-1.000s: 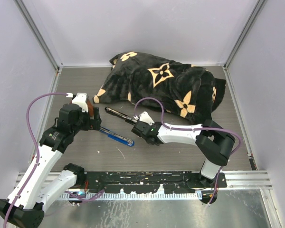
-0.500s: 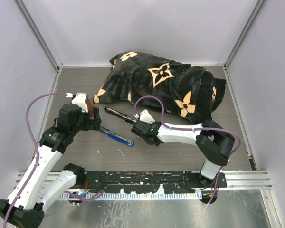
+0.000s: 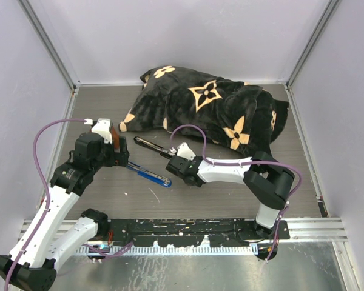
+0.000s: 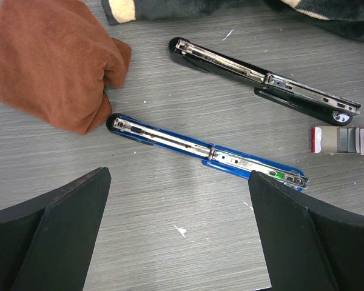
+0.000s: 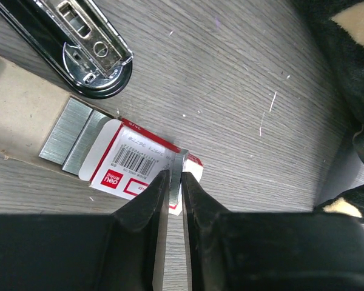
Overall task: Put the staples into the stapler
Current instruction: Place the staple in the staple box.
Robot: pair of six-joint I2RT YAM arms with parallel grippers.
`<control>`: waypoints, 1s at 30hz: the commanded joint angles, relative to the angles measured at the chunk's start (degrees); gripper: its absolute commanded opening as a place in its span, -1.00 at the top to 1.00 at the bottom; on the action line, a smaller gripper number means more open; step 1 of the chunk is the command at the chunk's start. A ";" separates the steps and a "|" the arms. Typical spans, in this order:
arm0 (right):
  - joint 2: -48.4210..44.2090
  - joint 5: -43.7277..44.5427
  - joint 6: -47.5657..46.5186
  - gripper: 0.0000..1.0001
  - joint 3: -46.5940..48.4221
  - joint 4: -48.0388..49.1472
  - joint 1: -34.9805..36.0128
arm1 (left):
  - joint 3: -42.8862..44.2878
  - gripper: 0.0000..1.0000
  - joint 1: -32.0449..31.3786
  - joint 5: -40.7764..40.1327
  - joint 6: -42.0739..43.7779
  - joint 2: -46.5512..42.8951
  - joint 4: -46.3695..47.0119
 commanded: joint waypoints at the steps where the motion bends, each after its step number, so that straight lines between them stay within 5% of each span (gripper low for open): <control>1: -0.01 -1.07 2.45 0.56 2.11 1.02 0.68 | 0.07 -1.00 0.34 0.45 0.18 -0.80 2.85; 16: -5.37 -4.75 4.28 0.30 3.40 0.48 0.35 | -0.02 -0.99 0.30 0.58 0.24 -0.88 2.95; 30: -12.33 -15.48 8.02 0.10 -5.63 6.32 -7.54 | 0.04 -0.99 0.33 0.59 0.26 -0.80 2.93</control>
